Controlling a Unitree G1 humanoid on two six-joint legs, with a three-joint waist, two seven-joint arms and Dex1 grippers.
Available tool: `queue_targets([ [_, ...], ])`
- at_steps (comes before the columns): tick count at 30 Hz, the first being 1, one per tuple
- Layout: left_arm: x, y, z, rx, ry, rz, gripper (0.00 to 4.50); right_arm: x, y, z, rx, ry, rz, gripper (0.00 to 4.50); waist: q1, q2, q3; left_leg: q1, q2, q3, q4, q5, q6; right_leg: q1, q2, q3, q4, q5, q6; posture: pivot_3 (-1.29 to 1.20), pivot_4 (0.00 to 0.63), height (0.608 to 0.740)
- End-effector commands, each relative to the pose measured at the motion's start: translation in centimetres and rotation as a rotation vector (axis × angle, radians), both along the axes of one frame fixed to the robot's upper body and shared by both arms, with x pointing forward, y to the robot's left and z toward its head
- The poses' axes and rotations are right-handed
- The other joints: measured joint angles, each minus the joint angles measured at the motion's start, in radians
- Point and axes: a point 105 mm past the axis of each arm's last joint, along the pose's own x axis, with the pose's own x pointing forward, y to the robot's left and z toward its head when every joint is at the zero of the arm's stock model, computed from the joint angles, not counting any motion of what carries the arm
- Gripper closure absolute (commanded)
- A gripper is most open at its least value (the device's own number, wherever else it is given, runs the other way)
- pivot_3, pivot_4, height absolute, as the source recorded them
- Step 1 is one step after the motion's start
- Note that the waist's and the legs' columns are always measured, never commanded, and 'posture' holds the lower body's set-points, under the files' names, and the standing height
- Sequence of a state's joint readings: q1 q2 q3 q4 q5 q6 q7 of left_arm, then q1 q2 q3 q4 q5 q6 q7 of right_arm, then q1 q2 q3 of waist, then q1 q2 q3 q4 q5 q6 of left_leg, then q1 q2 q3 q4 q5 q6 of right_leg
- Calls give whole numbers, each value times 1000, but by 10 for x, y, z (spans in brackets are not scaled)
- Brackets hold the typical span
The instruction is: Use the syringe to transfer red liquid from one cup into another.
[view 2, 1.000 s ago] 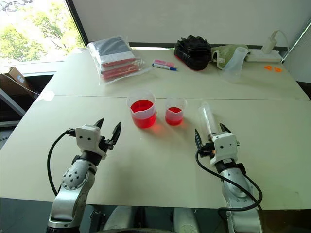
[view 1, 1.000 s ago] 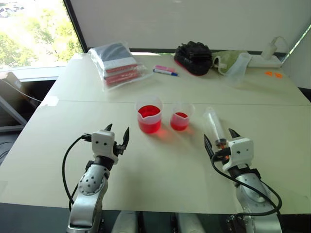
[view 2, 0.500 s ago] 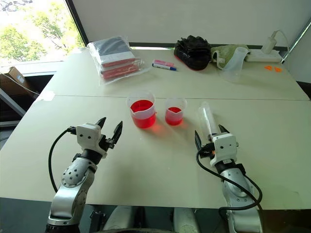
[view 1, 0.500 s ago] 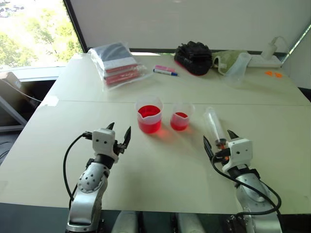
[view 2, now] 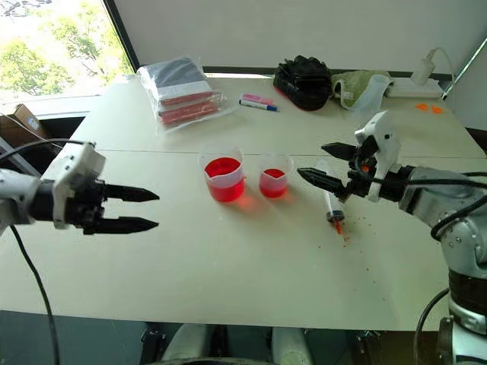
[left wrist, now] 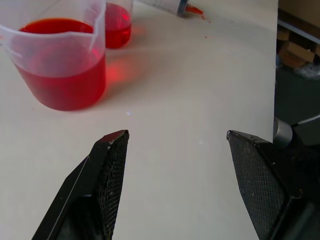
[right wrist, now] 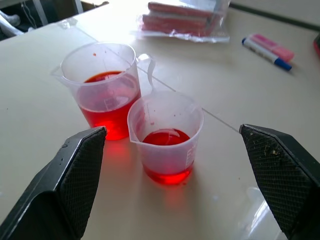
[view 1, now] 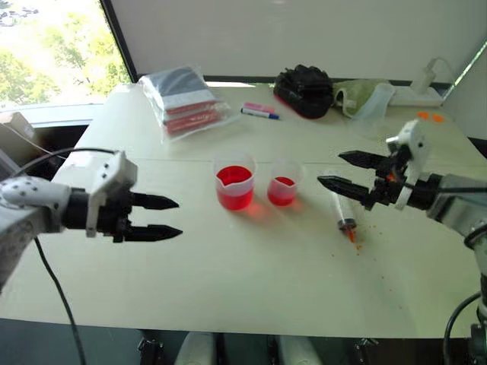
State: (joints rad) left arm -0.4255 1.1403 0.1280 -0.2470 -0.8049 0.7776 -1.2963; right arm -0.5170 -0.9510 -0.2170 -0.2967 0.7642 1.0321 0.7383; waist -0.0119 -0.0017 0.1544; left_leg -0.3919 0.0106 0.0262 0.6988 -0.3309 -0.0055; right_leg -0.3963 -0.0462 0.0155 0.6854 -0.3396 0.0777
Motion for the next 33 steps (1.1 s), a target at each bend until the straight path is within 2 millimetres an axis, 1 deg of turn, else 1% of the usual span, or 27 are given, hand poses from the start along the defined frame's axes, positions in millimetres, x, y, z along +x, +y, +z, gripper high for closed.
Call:
queue_targets([
  [1, -1, -2, 12, 1, 11, -103, 1215, 8, -11, 10, -65, 120, -48, 49, -2, 0, 0, -1, 0, 0, -1, -1, 1, -1, 0, 0, -1, 0, 0, 0, 150, 711],
  [2, 3, -4, 16, -11, 2, -111, 1215, 9, -14, 9, -101, 178, -58, 49, -3, 0, 0, -1, 0, 1, -1, -1, 1, -1, 0, 1, 0, 0, 0, 0, 150, 711],
  [5, 12, -11, 24, -38, -12, -144, 1215, 14, -18, 12, -160, 214, -76, 49, -3, 0, 0, -10, 1, 1, 0, 0, 1, -11, 1, 1, 0, 0, 0, 0, 150, 711],
  [6, 15, -14, 25, -44, -16, -154, 1215, 15, -20, 11, -209, 222, -88, 49, -3, 0, 0, -14, 1, 1, 1, 1, -1, -15, 1, 1, 0, 0, 0, 0, 150, 711],
  [8, 17, -21, 27, -60, -19, -188, 1215, 18, -26, 7, -322, 225, -105, 49, -2, 0, 0, -17, 1, 2, 2, 3, -5, -19, 0, 2, 3, 0, 1, 0, 150, 711],
  [11, 16, -29, 22, -58, -11, -233, 1215, 20, -27, 1, -423, 279, -121, 49, -4, 0, 0, -19, 0, 3, 2, 3, -5, -21, 0, 3, 3, 0, 1, 0, 150, 711],
  [15, 13, -39, 20, -64, -6, -277, 1215, 26, -27, -3, -542, 290, -110, 49, -8, 0, 0, -20, 1, 4, 2, 3, -5, -25, 0, 5, 7, 0, 1, 0, 150, 711],
  [17, 14, -45, 22, -75, -19, -291, 1215, 29, -26, -5, -553, 309, -98, 49, -6, 0, 0, -20, 1, 4, 2, 3, -6, -26, 0, 5, 8, 0, 1, 0, 150, 711],
  [19, 15, -50, 26, -88, -38, -301, 1215, 32, -24, -7, -527, 351, -105, 49, -4, 0, 0, -20, 1, 5, 3, 3, -6, -26, 0, 5, 9, 0, 1, 0, 150, 711],
  [22, 17, -56, 31, -108, -58, -324, 1215, 39, -23, -11, -509, 421, -146, 49, -5, 0, 0, -20, 0, 5, 4, 3, -6, -27, 0, 6, 11, 0, 1, 0, 150, 711],
  [25, 20, -60, 28, -112, -70, -334, 1215, 45, -23, -14, -472, 498, -201, 49, -5, 0, 0, -21, 0, 5, 5, 3, -6, -28, 0, 5, 13, 0, 1, 0, 150, 711],
  [28, 22, -64, 27, -114, -73, -342, 1215, 47, -28, -16, -452, 560, -258, 49, -5, 0, 0, -21, 0, 5, 5, 3, -6, -28, 0, 5, 14, 0, 1, 0, 150, 711],
  [33, 24, -67, 26, -121, -77, -346, 1215, 48, -32, -17, -418, 657, -382, 49, -6, 0, 0, -29, 1, 4, 12, 3, -6, -34, 0, 4, 15, 0, 1, 0, 150, 711],
])
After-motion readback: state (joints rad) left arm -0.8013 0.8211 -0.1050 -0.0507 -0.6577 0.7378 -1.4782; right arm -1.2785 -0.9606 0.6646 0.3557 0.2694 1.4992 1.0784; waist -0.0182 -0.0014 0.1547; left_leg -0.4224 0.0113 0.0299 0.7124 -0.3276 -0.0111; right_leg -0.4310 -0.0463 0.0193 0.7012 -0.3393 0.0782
